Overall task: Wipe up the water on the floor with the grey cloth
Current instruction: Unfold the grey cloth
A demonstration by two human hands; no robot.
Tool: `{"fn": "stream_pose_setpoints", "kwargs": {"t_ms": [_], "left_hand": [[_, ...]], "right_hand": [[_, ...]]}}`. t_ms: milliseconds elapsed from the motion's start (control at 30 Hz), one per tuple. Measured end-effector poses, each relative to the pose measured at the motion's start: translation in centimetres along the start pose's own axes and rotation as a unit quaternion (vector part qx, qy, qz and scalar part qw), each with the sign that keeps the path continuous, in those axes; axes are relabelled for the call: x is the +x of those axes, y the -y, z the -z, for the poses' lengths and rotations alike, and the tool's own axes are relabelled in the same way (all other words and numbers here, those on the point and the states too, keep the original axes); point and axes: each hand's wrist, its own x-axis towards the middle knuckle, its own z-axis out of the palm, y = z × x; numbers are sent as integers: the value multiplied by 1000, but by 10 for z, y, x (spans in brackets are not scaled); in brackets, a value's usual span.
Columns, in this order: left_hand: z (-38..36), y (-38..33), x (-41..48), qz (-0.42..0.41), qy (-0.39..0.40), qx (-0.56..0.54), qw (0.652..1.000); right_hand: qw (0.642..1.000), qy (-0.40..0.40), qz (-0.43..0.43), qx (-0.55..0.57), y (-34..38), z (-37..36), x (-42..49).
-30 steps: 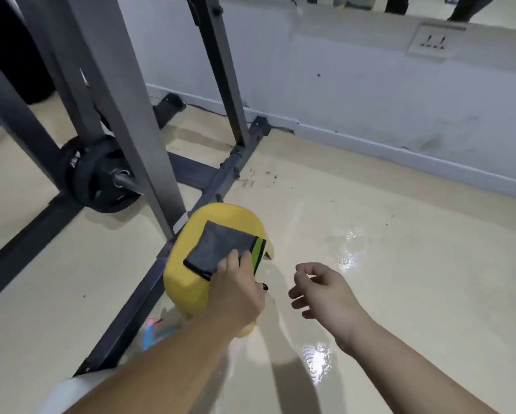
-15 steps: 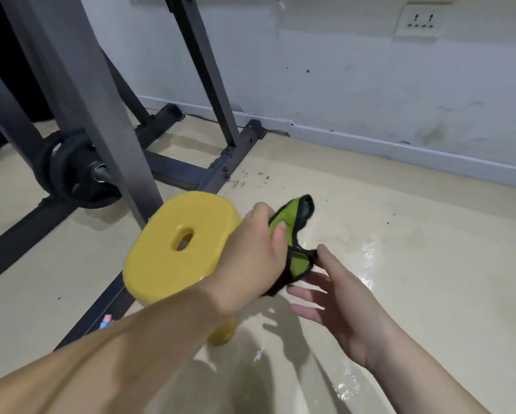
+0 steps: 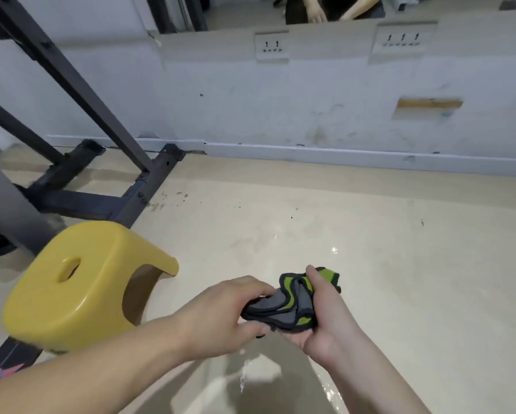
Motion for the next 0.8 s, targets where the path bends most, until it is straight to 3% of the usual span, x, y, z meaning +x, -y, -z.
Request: {"fn": "stream_pose_setpoints", "kwargs": {"t_ms": [167, 267, 333, 400, 533, 633, 800], "left_hand": [[32, -49, 11, 54, 44, -39, 997], [47, -59, 11, 88, -1, -1, 996], [51, -56, 14, 119, -51, -42, 991], [57, -53, 20, 148, -114, -147, 971], [64, -39, 39, 191, -221, -353, 889], [59, -23, 51, 211, -204, -415, 861], [30, -10, 73, 233, -103, -435, 864]], "right_hand": [[997, 73, 5, -22, 26, 10, -7], [993, 106, 12, -52, 30, 14, -8], [990, 121, 13, -69, 30, 18, -10], [984, 138, 31, -108, 29, 22, -7], [957, 168, 53, -229, 32, 40, -1], [935, 143, 64, -318, 32, 58, 5], [936, 83, 75, -335, 22, 79, 26]]}}
